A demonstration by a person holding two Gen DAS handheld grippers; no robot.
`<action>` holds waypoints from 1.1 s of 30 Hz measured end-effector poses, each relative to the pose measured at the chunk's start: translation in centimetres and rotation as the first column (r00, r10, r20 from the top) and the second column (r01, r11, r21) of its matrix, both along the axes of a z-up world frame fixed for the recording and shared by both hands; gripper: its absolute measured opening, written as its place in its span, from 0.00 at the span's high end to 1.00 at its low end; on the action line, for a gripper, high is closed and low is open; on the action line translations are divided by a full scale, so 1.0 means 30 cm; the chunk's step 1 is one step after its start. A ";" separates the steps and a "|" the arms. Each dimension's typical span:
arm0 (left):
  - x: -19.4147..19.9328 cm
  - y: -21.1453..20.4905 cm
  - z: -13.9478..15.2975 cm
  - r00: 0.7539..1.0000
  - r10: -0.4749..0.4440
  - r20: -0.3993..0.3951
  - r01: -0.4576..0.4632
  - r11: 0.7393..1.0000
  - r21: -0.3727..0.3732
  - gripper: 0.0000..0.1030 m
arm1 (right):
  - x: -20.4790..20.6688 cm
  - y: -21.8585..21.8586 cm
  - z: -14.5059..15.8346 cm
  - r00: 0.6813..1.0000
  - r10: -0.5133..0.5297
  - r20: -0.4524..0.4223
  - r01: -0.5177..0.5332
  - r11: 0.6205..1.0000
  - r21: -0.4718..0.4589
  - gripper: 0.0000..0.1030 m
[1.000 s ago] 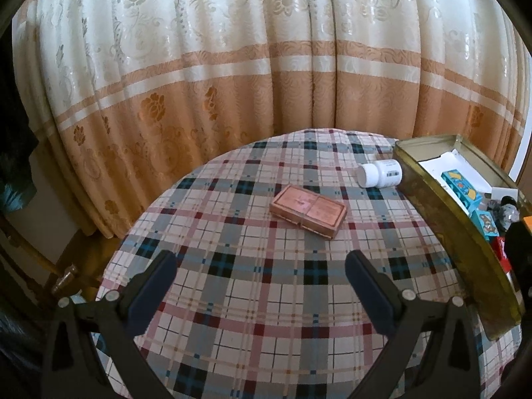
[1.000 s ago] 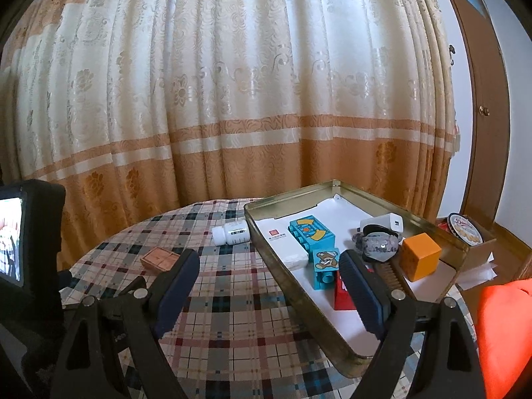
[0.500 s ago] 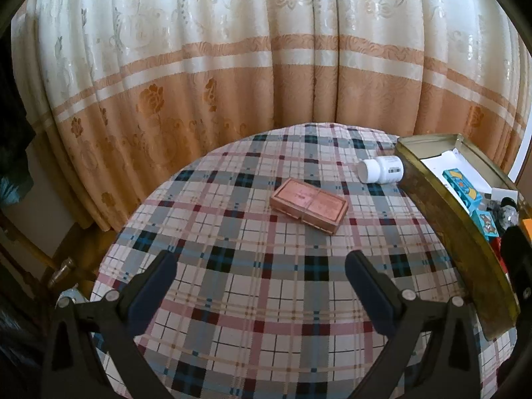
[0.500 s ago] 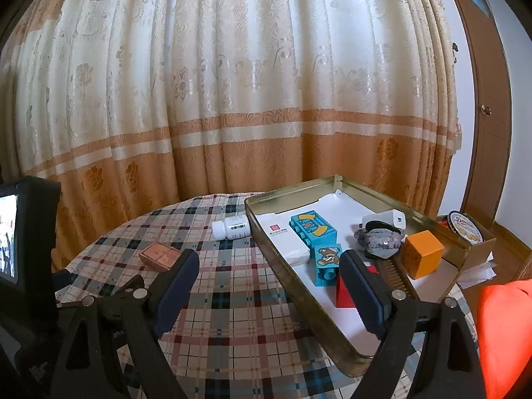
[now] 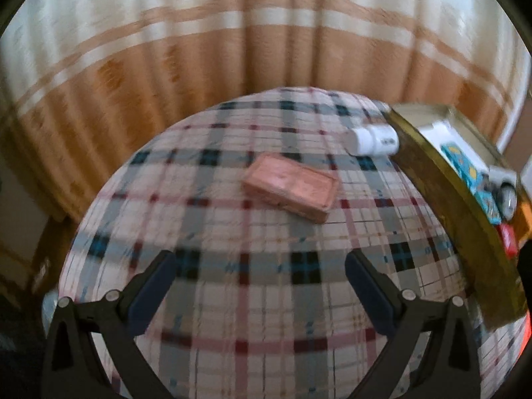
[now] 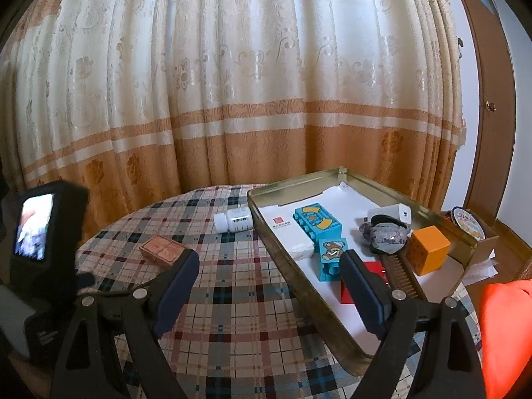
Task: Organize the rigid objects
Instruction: 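Move the open left gripper toward the pink-copper box on the table, then close the left gripper on the pink-copper box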
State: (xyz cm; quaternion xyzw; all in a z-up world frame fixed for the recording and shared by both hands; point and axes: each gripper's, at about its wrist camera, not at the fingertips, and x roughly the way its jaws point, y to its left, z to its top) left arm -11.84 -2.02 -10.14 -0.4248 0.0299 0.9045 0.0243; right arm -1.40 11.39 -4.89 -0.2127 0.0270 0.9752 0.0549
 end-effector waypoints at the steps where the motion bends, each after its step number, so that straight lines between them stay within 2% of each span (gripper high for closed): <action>1: -0.014 0.014 -0.003 1.000 -0.020 0.006 0.020 1.000 -0.015 0.01 | -0.003 0.000 -0.003 1.000 0.001 0.007 -0.001 1.000 -0.001 0.14; 4: -0.064 0.044 -0.006 0.998 -0.067 0.018 0.067 0.998 -0.016 0.01 | -0.011 0.000 -0.009 1.000 0.007 0.022 -0.006 1.000 -0.006 0.14; 7: -0.114 0.043 -0.003 0.998 -0.063 0.028 0.063 0.998 0.010 0.01 | -0.018 0.001 -0.015 0.999 0.009 0.035 -0.009 1.000 -0.013 0.15; 13: -0.211 0.042 -0.035 0.997 -0.042 0.067 0.044 0.999 -0.021 0.00 | -0.038 0.008 -0.025 0.998 0.013 0.066 -0.011 0.999 -0.030 0.15; 15: -0.233 0.034 -0.043 0.996 -0.053 0.071 0.053 0.999 0.000 0.00 | -0.042 0.010 -0.029 0.997 0.014 0.072 -0.012 0.999 -0.035 0.15; 18: -0.249 0.015 -0.051 0.996 -0.046 0.078 0.043 0.998 0.039 0.00 | -0.050 0.008 -0.034 0.996 0.018 0.085 -0.016 0.999 -0.033 0.15; 23: -0.246 0.002 -0.050 0.997 -0.039 0.060 0.036 0.998 0.047 0.01 | -0.069 -0.004 -0.050 0.993 0.040 0.112 -0.035 0.998 -0.048 0.15; 24: -0.246 -0.005 -0.048 0.998 -0.036 0.058 0.033 0.998 0.051 0.04 | -0.076 -0.006 -0.055 0.991 0.043 0.124 -0.037 0.998 -0.051 0.15; 27: -0.250 -0.041 -0.037 0.999 0.010 0.033 -0.012 0.998 0.060 0.25 | -0.096 0.000 -0.069 0.987 0.050 0.151 -0.039 0.996 -0.074 0.15; 33: -0.244 -0.104 -0.034 0.999 0.049 0.022 -0.051 0.991 0.124 0.25 | -0.123 -0.003 -0.082 0.983 0.105 0.149 -0.085 0.987 -0.137 0.15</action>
